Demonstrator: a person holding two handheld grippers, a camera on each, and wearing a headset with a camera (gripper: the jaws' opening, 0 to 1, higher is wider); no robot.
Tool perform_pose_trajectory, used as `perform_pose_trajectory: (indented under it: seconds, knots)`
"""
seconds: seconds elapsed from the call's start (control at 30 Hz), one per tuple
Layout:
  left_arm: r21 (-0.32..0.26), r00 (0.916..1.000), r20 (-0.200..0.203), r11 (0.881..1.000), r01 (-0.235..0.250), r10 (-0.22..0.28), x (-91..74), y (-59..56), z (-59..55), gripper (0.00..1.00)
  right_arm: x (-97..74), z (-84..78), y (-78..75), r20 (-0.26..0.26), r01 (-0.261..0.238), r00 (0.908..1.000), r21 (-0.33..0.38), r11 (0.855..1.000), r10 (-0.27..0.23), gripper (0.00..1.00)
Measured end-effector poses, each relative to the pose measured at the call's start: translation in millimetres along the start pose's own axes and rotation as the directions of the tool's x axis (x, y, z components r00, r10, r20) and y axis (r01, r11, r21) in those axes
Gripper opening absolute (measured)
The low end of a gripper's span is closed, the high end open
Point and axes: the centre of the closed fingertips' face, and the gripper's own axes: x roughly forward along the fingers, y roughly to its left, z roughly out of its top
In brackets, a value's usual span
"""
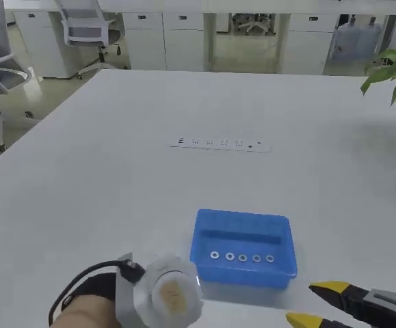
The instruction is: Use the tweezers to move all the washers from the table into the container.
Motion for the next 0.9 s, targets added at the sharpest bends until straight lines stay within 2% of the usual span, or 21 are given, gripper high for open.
perform_pose_trajectory:
  seconds: [0.07, 0.13, 0.2, 0.23, 0.27, 0.3, 0.33, 0.37, 0.4, 0.43, 0.5, 0.57, 0.6, 0.63, 0.67, 0.7, 0.73, 0.77, 0.83, 0.87, 0.9]
  knots:
    - [-0.028, 0.9987, 0.046, 0.999, -0.022, 0.023, -7.6, 2.0, 6.3, 0.23, -3.1, 1.1, -0.1, 0.014, 0.008, 0.9999, 0.013, 1.000, -0.008, 0.32]
    - [-0.066, 0.9924, 0.109, 0.997, -0.049, 0.056, -17.9, 5.5, 13.7, 0.27, -6.3, 2.8, -1.4, 0.030, 0.020, 0.9993, 0.027, 0.999, -0.021, 0.34]
    - [-0.101, 0.9810, 0.169, 0.992, -0.079, 0.095, -30.4, 8.8, 21.1, 0.32, -9.7, 5.7, -2.3, 0.047, 0.032, 0.9983, 0.037, 0.999, -0.034, 0.36]
    - [-0.120, 0.9710, 0.204, 0.988, -0.101, 0.124, -38.1, 11.5, 26.0, 0.34, -11.9, 7.7, -3.1, 0.058, 0.040, 0.9974, 0.043, 0.998, -0.042, 0.37]
    - [-0.126, 0.9671, 0.216, 0.986, -0.108, 0.134, -40.8, 12.2, 27.6, 0.34, -12.5, 8.5, -3.4, 0.062, 0.042, 0.9971, 0.044, 0.998, -0.045, 0.39]
    - [-0.139, 0.9548, 0.255, 0.983, -0.120, 0.152, -48.9, 12.7, 33.1, 0.35, -15.0, 11.3, -3.7, 0.076, 0.047, 0.9958, 0.046, 0.998, -0.051, 0.40]
    - [-0.151, 0.9461, 0.279, 0.980, -0.126, 0.165, -54.4, 12.9, 36.1, 0.36, -16.9, 14.0, -3.8, 0.088, 0.050, 0.9947, 0.045, 0.998, -0.054, 0.41]
    - [-0.167, 0.9330, 0.308, 0.976, -0.139, 0.186, -60.1, 14.5, 40.2, 0.38, -19.5, 17.2, -4.4, 0.103, 0.058, 0.9927, 0.048, 0.997, -0.063, 0.43]
    - [-0.189, 0.9150, 0.345, 0.970, -0.151, 0.210, -68.1, 15.5, 44.7, 0.41, -21.3, 19.1, -4.8, 0.113, 0.064, 0.9913, 0.048, 0.997, -0.069, 0.44]
    - [-0.201, 0.9045, 0.366, 0.968, -0.152, 0.219, -73.0, 15.4, 47.5, 0.43, -23.3, 21.8, -5.4, 0.126, 0.071, 0.9891, 0.046, 0.996, -0.076, 0.45]
    - [-0.245, 0.8704, 0.417, 0.954, -0.170, 0.262, -86.9, 17.6, 52.7, 0.48, -29.2, 28.2, -7.3, 0.156, 0.090, 0.9831, 0.050, 0.995, -0.096, 0.47]
    - [-0.276, 0.8520, 0.439, 0.945, -0.175, 0.286, -94.4, 18.4, 53.9, 0.52, -33.6, 33.5, -8.4, 0.178, 0.101, 0.9779, 0.055, 0.993, -0.110, 0.49]
    - [-0.295, 0.8329, 0.458, 0.937, -0.187, 0.310, -100.6, 20.2, 54.7, 0.52, -37.3, 37.7, -8.4, 0.194, 0.113, 0.9734, 0.059, 0.992, -0.122, 0.49]
    - [-0.298, 0.8180, 0.476, 0.934, -0.196, 0.324, -104.4, 21.2, 56.5, 0.53, -39.3, 39.7, -8.6, 0.202, 0.119, 0.9708, 0.059, 0.991, -0.129, 0.50]
    - [-0.314, 0.7939, 0.494, 0.924, -0.217, 0.354, -110.7, 24.0, 57.2, 0.53, -42.2, 41.0, -10.6, 0.210, 0.128, 0.9679, 0.060, 0.990, -0.138, 0.51]
    - [-0.334, 0.7779, 0.507, 0.917, -0.219, 0.371, -114.4, 25.4, 57.6, 0.53, -44.0, 42.2, -11.5, 0.215, 0.135, 0.9658, 0.062, 0.989, -0.146, 0.52]
    - [-0.350, 0.7690, 0.518, 0.913, -0.208, 0.374, -117.2, 24.8, 58.0, 0.55, -45.5, 44.1, -11.8, 0.221, 0.144, 0.9631, 0.061, 0.988, -0.154, 0.53]
    - [-0.386, 0.7450, 0.540, 0.902, -0.193, 0.391, -122.8, 25.8, 59.5, 0.58, -47.9, 46.4, -12.6, 0.228, 0.156, 0.9593, 0.063, 0.986, -0.167, 0.55]
    - [-0.425, 0.7139, 0.562, 0.886, -0.185, 0.418, -131.3, 26.1, 61.1, 0.65, -51.1, 50.0, -13.2, 0.238, 0.170, 0.9540, 0.067, 0.983, -0.182, 0.57]
    - [-0.446, 0.6951, 0.571, 0.876, -0.184, 0.437, -136.3, 27.1, 60.6, 0.69, -53.7, 53.4, -13.0, 0.250, 0.178, 0.9494, 0.070, 0.981, -0.190, 0.59]
    - [-0.450, 0.6885, 0.572, 0.872, -0.190, 0.445, -138.5, 27.3, 59.3, 0.71, -55.4, 55.5, -13.2, 0.258, 0.185, 0.9458, 0.072, 0.980, -0.197, 0.60]
